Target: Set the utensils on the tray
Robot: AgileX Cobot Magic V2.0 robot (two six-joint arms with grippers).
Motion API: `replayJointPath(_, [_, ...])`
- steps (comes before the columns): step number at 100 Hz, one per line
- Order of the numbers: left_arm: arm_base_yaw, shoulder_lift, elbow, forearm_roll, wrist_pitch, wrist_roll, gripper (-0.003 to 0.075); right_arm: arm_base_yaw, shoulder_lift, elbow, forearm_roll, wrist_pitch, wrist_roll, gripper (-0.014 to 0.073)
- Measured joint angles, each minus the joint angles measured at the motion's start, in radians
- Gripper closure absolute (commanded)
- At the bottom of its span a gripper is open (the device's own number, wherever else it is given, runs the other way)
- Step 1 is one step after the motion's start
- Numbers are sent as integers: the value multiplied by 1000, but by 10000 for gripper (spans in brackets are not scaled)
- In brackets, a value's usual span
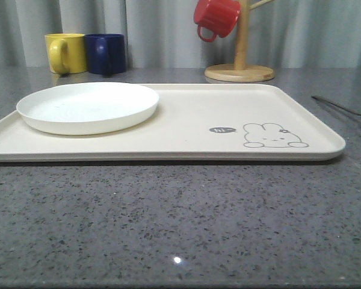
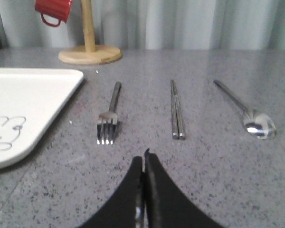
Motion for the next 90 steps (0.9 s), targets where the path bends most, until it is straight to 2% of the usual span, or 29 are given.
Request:
replayJointPath(21, [0,-1,0,0,0,0,739,0,137,-148,0,122,0,661])
replayJointPath(41, [0,-1,0,0,0,0,739,0,420,-376,7,301,0,648])
replayJointPath(49, [0,-1,0,0,0,0,739,0,541,-468,16,366,0,550])
replayJointPath(62, [0,-1,0,0,0,0,739,0,739,-628,32,443,0,288])
replayJointPath(67, [0,-1,0,0,0,0,739,6,803,-685,34,475,0,242])
replayJointPath(90, [0,-1,0,0,0,0,739,87,1105,-936,41,607,0,235])
